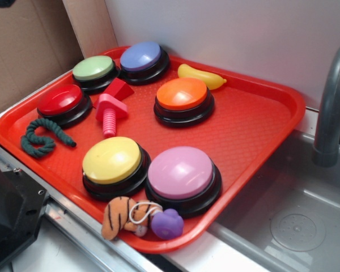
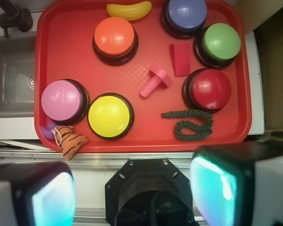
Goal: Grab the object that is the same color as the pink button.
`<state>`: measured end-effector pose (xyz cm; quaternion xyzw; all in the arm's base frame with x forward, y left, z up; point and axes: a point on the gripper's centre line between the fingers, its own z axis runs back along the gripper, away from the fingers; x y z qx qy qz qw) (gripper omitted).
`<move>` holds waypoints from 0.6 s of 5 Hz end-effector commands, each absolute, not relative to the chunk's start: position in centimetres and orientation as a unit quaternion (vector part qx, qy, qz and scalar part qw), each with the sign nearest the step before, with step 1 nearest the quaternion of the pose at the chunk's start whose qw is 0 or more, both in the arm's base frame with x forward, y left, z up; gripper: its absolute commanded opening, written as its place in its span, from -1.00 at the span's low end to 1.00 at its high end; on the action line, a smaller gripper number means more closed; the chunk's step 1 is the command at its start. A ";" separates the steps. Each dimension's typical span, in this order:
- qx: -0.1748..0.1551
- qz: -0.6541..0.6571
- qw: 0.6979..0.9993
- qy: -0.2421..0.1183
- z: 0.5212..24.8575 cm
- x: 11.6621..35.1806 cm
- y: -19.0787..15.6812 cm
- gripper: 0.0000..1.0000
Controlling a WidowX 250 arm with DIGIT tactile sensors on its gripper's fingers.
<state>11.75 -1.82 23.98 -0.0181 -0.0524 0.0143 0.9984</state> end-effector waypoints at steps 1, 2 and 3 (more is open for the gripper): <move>-0.018 0.014 0.998 -0.052 24.0 11.8 -1.8 1.00; -0.036 0.070 0.996 -0.049 23.4 12.5 -1.4 1.00; -0.034 0.133 0.989 -0.050 22.0 13.5 -0.8 1.00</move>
